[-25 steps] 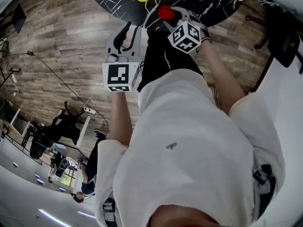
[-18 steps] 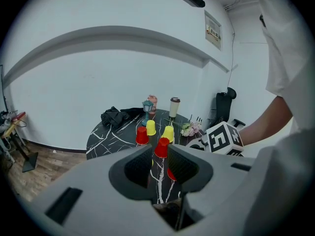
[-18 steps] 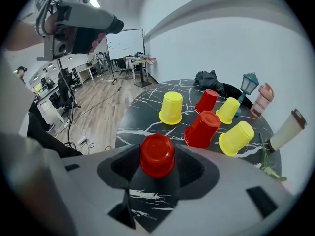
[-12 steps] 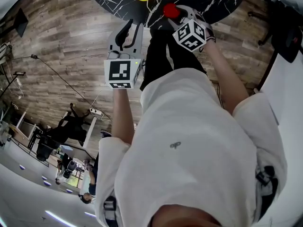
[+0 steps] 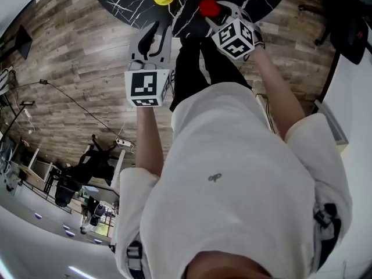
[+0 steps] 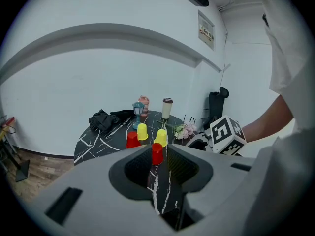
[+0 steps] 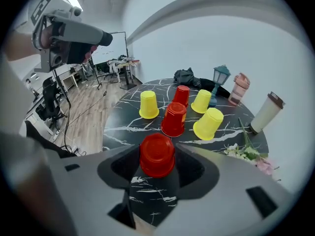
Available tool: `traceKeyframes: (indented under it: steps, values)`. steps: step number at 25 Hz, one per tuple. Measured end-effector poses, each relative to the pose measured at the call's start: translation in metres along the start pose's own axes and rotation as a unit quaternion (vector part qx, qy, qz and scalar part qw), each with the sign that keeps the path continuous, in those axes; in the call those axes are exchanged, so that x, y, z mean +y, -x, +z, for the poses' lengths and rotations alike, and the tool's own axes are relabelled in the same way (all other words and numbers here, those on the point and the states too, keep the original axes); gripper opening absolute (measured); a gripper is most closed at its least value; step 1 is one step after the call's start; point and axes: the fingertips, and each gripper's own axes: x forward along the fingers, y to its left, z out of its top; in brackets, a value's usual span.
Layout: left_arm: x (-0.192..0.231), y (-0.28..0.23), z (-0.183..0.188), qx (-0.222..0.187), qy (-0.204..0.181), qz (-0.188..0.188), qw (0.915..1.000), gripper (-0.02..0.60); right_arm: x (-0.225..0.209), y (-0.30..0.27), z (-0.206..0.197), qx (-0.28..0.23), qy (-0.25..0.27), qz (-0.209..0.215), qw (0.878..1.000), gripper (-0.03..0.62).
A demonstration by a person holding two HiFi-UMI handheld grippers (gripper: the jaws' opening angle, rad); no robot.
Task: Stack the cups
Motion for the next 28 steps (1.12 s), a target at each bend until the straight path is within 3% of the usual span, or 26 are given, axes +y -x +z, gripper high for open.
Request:
traceKeyframes:
  steps: [9,28]
  values:
    - [-0.009,-0.019,0.004,0.006,-0.010,-0.027,0.9996,0.088,-0.030,0.006,-0.011,0.003,-0.043,-0.039,0.998,0.227]
    - [-0.011,-0.043,0.002,0.026,-0.024,-0.056,0.9978,0.088,-0.063,0.001,-0.026,0.014,-0.091,-0.074,0.993,0.227]
